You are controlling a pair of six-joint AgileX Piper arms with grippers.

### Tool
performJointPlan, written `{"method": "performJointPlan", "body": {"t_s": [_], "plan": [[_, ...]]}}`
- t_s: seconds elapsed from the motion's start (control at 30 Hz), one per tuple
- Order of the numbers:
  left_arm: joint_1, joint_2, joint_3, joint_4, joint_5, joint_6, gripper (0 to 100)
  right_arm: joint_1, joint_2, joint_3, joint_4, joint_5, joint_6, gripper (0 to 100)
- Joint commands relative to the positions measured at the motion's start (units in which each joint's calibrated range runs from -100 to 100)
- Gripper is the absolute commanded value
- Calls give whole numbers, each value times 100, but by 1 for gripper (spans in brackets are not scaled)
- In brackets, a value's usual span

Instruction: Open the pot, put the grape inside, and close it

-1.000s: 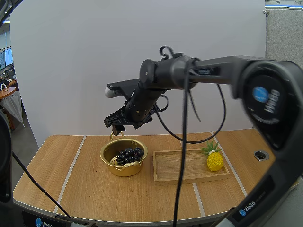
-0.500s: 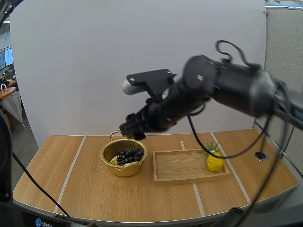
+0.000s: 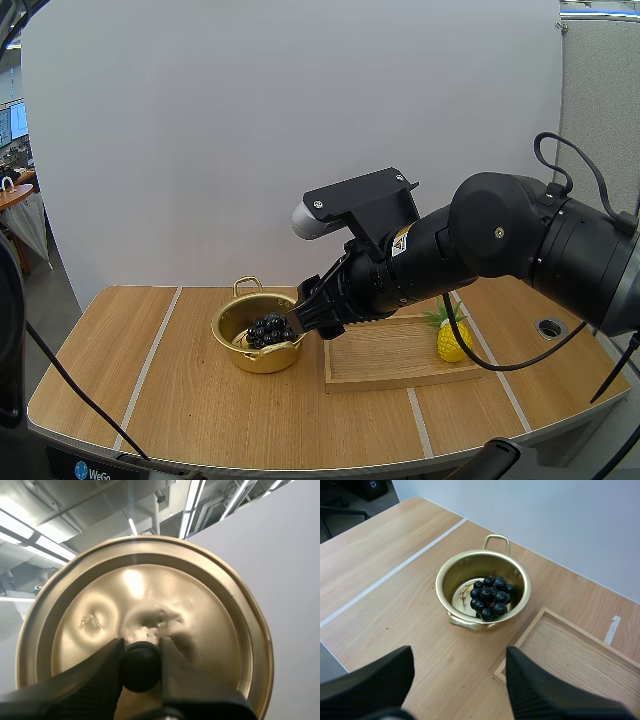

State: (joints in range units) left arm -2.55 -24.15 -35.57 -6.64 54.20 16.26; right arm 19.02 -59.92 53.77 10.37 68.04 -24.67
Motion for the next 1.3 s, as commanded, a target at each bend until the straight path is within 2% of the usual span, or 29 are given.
{"method": "performJointPlan", "body": {"t_s": [0.0, 0.5, 0.67, 1.0, 1.27], "plan": [[-12, -46, -52, 25, -268, -44, 0, -10, -123, 62, 103, 195, 23, 0], [-12, -46, -52, 25, -268, -44, 0, -10, -41, 62, 263, -133, 13, 0], [-12, -46, -52, 25, -268, -44, 0, -10, 528, 62, 263, -351, -8, 0], [-12, -46, -52, 25, -268, -44, 0, -10, 1928, 24, 128, -1794, -52, 0], [-12, -46, -52, 25, -268, -44, 0, -10, 2823, -312, 180, -2230, -136, 0]]}}
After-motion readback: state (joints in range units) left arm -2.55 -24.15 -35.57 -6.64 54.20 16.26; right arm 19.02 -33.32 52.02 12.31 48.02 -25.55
